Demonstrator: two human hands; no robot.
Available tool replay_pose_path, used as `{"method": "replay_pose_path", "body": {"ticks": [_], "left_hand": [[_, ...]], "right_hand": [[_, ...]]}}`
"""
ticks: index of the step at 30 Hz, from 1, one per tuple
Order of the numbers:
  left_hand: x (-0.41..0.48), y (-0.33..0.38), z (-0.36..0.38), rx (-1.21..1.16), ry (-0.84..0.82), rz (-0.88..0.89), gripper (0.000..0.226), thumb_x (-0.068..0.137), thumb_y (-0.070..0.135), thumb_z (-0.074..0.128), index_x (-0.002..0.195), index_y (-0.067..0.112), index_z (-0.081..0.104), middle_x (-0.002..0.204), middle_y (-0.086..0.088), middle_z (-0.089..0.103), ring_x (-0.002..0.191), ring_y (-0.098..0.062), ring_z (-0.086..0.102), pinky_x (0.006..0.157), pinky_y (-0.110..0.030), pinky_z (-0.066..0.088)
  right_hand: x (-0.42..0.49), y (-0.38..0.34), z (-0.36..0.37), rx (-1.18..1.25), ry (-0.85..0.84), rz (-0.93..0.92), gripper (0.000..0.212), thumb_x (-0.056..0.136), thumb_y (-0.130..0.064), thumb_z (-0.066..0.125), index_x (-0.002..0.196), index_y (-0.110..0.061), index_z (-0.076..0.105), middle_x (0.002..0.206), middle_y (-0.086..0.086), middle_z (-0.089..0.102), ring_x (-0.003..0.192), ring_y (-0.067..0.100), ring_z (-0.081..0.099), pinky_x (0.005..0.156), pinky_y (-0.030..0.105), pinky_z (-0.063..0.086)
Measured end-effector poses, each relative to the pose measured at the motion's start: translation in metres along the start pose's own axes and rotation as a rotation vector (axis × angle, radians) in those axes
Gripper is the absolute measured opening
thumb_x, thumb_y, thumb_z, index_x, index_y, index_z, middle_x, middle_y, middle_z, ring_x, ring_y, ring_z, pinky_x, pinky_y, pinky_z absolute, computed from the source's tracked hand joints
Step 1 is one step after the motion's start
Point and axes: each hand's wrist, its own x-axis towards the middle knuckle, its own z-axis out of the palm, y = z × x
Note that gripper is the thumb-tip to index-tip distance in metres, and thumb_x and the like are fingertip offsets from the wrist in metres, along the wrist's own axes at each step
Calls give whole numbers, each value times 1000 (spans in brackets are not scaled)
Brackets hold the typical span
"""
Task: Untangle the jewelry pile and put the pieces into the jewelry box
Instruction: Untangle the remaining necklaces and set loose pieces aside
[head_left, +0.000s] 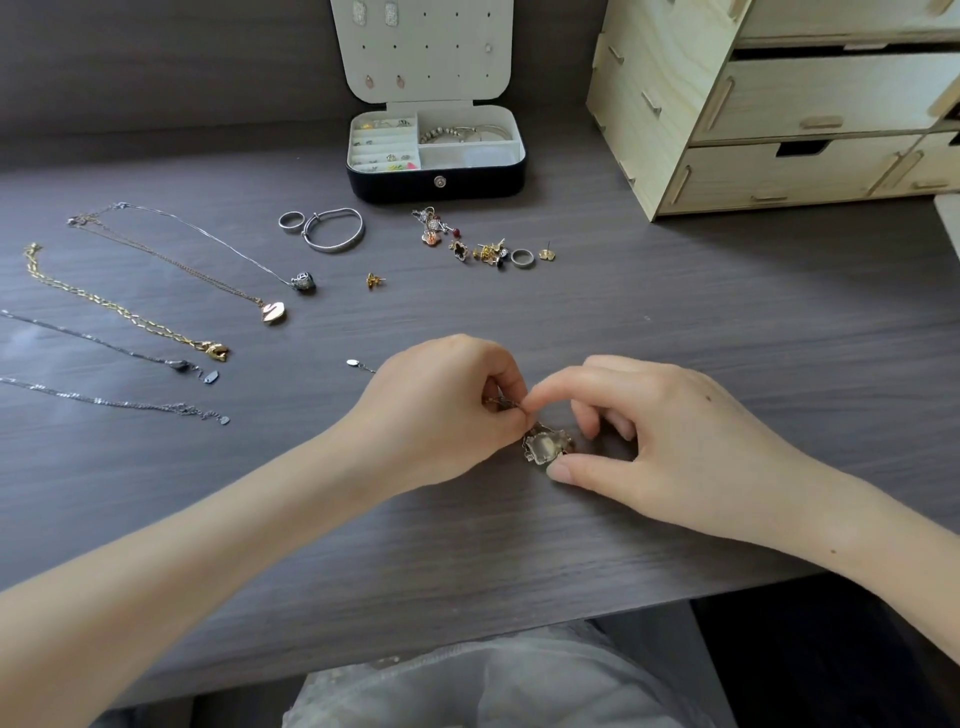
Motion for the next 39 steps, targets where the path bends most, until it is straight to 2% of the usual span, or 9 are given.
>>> {"method": "replay_pose_path", "body": {"ticks": [4, 10, 13, 16, 18, 22, 30, 36, 39], "left_hand": [[0, 0, -2, -38, -17, -5, 15, 81, 39, 66, 71, 34, 56, 60, 15, 49, 56, 0, 44, 54, -21, 31], [4, -1, -10, -156, -128, -46, 9, 80, 30, 69, 71, 28, 66, 68, 7, 65, 65, -10, 56, 67, -29, 46], [5, -2, -16, -266, -189, -75, 6, 81, 25, 69, 77, 21, 71, 78, -4, 70, 66, -12, 56, 70, -32, 49], [8, -1, -22, -227, -262, -73, 9, 84, 27, 67, 77, 23, 70, 68, 4, 66, 60, -7, 52, 60, -21, 42], [12, 0, -29, -200, -306, -93, 14, 85, 29, 65, 78, 20, 72, 57, 9, 55, 53, -6, 45, 53, -19, 36], [18, -5, -37, -218, -384, -112, 17, 88, 26, 61, 80, 20, 75, 54, 11, 56, 61, -9, 46, 69, -26, 38], [12, -12, -37, -202, -414, -59, 21, 92, 19, 56, 77, 23, 69, 57, 11, 63, 54, -5, 46, 54, -14, 37], [4, -17, -37, -201, -416, -45, 13, 89, 29, 61, 81, 23, 69, 63, 10, 66, 63, -5, 51, 69, -24, 42], [2, -19, -36, -191, -398, -34, 12, 88, 31, 62, 82, 24, 69, 66, 9, 68, 63, -2, 53, 68, -24, 40]], "right_hand": [[-1, 3, 5, 6, 86, -15, 32, 68, -48, 64, 99, -41, 65, 73, -13, 46, 67, -2, 43, 59, 16, 30], [3, 4, 12, -93, 235, -148, 26, 82, -42, 53, 84, -27, 74, 75, -10, 52, 70, -2, 34, 60, 17, 28], [2, 5, 13, -54, 315, -185, 25, 86, -36, 54, 82, -22, 74, 78, -7, 55, 70, 4, 42, 63, 21, 35], [0, 2, 12, -49, 372, -244, 25, 89, -31, 55, 83, -17, 74, 79, -3, 58, 70, 16, 54, 64, 29, 42], [-2, -1, 12, -41, 374, -270, 25, 90, -31, 55, 84, -16, 74, 80, -3, 59, 71, 17, 54, 64, 31, 42], [-4, -5, 16, -20, 315, -315, 24, 88, -34, 58, 82, -18, 74, 79, -6, 59, 70, 14, 51, 62, 31, 42], [-6, -8, 29, -51, 226, -352, 22, 84, -40, 60, 76, -23, 72, 78, -10, 59, 70, 9, 43, 59, 28, 39], [-1, -5, 24, -66, 273, -230, 20, 81, -39, 58, 80, -23, 69, 78, -11, 58, 72, 11, 48, 64, 27, 40], [4, 1, 21, -154, 247, -151, 24, 77, -46, 54, 82, -26, 67, 78, -13, 56, 73, 9, 46, 63, 23, 35]]}}
